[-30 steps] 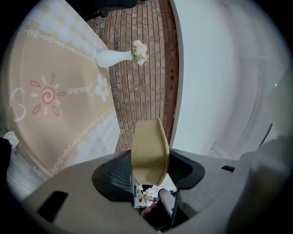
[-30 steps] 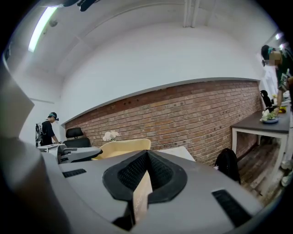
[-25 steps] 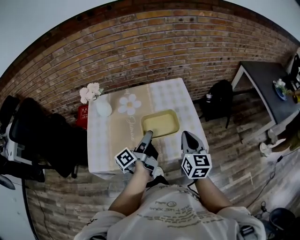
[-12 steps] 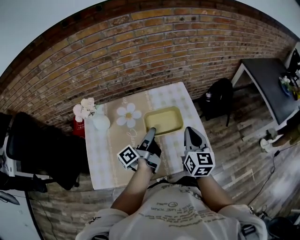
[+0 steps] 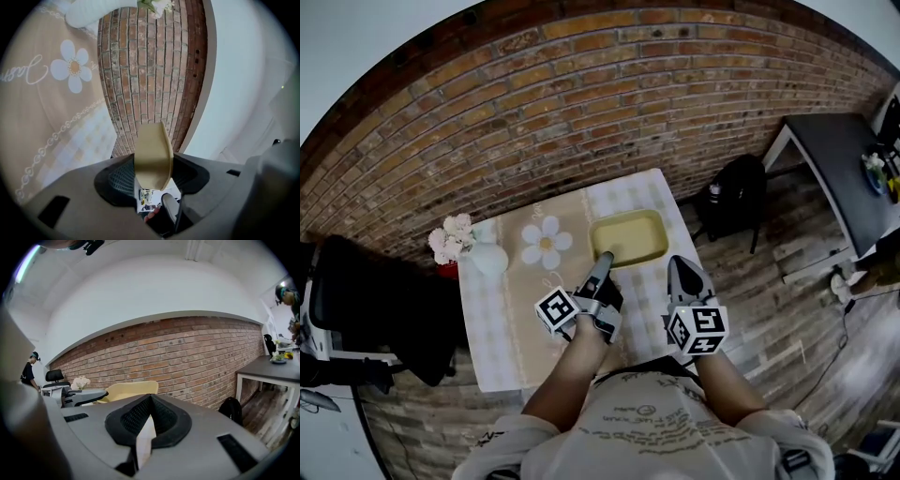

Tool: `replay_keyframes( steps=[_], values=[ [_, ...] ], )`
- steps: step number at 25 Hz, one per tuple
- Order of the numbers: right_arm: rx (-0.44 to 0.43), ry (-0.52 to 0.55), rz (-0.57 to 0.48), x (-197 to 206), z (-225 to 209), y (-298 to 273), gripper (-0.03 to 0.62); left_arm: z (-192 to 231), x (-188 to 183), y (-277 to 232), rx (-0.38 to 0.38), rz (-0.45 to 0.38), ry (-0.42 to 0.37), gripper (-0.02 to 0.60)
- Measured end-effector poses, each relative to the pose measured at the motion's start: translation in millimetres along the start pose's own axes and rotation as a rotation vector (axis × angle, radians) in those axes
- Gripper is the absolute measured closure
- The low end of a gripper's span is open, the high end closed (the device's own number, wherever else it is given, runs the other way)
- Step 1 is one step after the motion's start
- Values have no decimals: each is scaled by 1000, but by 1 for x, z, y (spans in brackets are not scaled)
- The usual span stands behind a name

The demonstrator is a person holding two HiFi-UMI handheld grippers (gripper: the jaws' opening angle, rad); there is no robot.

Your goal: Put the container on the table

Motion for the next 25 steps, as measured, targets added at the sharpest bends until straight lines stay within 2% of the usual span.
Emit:
replay_keyframes(
  steps=[9,14,18,25],
  values=[
    [-39,-5,49,5,-24,-42,592,31,-5,-59,-26,18,-26,357],
    [-46,-7,77,11,-41,-63,592,64,-18,-88,-56,0,-39,357],
    [-41,-9,105,16,-57,-80,592,93,-29,-109,-95,2,-78,357],
    [-56,-20,141,23,-74,-105,592,144,-40,-130,-155,-21,-60,357]
  ],
)
Point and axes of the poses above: the fingertips, and each gripper's own axes: y backward along the fingers, z to its left, x out of its underside, the point moved 9 cm from there along y, backward along the fingers, and after that the axes turned 15 degrees about x, right-handed, at the moved point
